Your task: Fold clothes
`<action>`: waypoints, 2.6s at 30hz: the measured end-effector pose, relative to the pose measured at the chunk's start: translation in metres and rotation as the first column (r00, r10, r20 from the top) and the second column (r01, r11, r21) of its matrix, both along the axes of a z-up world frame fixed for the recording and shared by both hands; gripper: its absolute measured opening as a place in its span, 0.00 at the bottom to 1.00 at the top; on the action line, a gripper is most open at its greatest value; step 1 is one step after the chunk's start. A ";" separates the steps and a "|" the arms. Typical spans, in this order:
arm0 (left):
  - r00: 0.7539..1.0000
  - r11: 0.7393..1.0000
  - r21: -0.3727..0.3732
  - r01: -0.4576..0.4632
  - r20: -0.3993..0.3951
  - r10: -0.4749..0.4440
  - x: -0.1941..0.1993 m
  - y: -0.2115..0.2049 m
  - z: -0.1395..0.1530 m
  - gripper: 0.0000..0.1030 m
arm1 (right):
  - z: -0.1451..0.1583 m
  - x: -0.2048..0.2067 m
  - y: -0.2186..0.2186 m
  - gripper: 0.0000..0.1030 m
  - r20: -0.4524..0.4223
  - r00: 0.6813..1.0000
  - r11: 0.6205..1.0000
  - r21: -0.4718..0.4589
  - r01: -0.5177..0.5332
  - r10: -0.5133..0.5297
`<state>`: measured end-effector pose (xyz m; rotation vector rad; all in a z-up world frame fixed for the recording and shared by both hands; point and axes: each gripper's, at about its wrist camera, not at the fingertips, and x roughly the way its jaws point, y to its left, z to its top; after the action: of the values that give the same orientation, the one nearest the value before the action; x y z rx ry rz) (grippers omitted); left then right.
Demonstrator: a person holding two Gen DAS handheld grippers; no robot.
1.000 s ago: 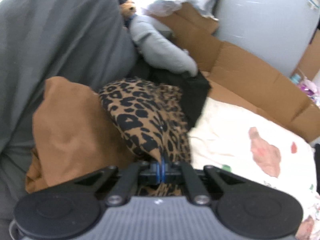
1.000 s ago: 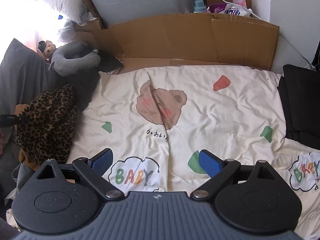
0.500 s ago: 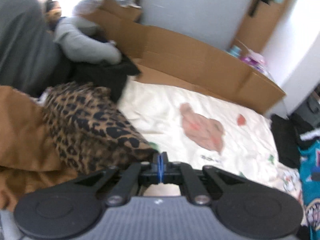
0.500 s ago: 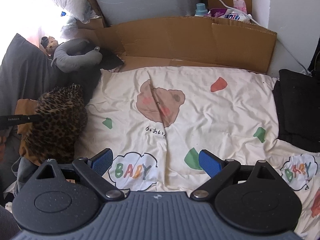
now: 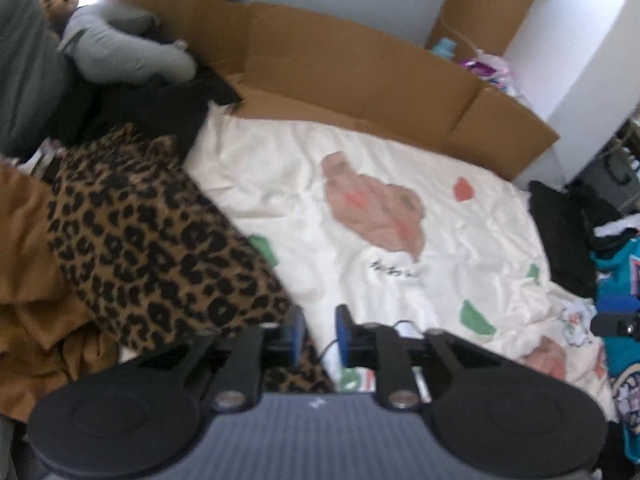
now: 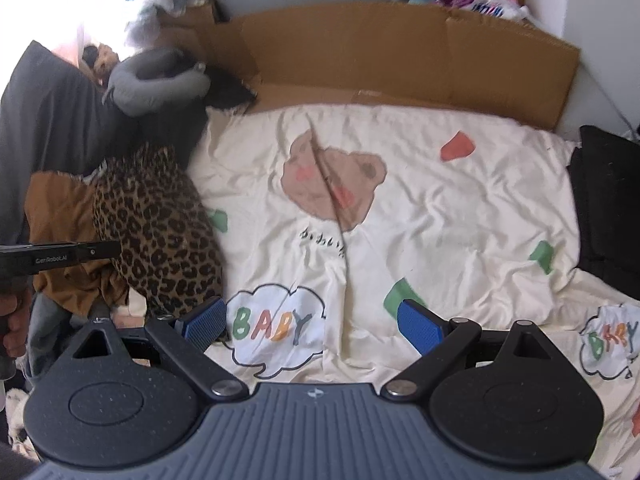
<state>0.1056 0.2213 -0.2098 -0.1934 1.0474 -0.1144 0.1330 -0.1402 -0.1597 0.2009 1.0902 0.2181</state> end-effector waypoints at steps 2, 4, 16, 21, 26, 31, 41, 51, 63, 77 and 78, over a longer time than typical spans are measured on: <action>0.999 0.999 0.010 -0.036 0.003 0.036 -0.001 0.007 -0.007 0.49 | -0.013 0.006 0.011 0.93 -0.015 1.000 1.000 0.005 -0.024 0.024; 0.998 0.998 0.024 -0.064 0.003 0.064 -0.002 0.013 -0.013 0.58 | -0.025 0.012 0.021 0.93 -0.026 0.998 0.998 0.009 -0.055 0.056; 0.967 0.967 0.076 -0.244 -0.057 0.249 0.019 0.063 -0.069 0.81 | -0.093 0.041 0.073 0.93 -0.073 0.977 0.978 0.063 -0.198 0.202; 0.953 0.953 0.084 -0.290 -0.068 0.295 0.027 0.077 -0.084 0.84 | -0.114 0.047 0.085 0.93 -0.089 0.970 0.972 0.080 -0.220 0.227; 0.947 0.949 0.066 -0.308 -0.071 0.312 0.021 0.090 -0.093 0.86 | -0.126 0.049 0.102 0.93 -0.072 0.962 0.963 0.092 -0.255 0.261; 0.953 0.953 0.052 -0.298 -0.046 0.300 0.013 0.093 -0.099 0.86 | -0.139 0.048 0.124 0.93 -0.044 0.949 0.945 0.110 -0.307 0.313; 0.949 0.948 0.065 -0.313 -0.008 0.314 0.000 0.104 -0.103 0.85 | -0.177 0.043 0.176 0.86 -0.030 0.912 0.911 0.081 -0.405 0.408; 0.932 0.930 0.082 -0.359 -0.028 0.362 -0.012 0.122 -0.112 0.86 | -0.206 0.061 0.221 0.13 -0.017 0.902 0.902 0.004 -0.431 0.431; 0.935 0.933 0.058 -0.356 0.040 0.354 -0.013 0.120 -0.095 0.90 | -0.197 0.071 0.171 0.00 0.020 0.953 0.953 0.018 -0.302 0.302; 0.880 0.884 0.027 -0.467 0.114 0.461 0.014 0.119 -0.112 0.92 | -0.185 0.060 0.139 0.00 0.000 0.976 0.974 0.065 -0.216 0.216; 0.871 0.877 0.005 -0.481 0.116 0.477 0.006 0.124 -0.113 0.91 | -0.186 0.060 0.138 0.00 -0.005 0.977 0.975 0.068 -0.211 0.212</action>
<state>0.1118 0.3450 -0.3231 -0.4076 0.8618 0.3413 0.1925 -0.0022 -0.3457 0.1463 1.1173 0.4454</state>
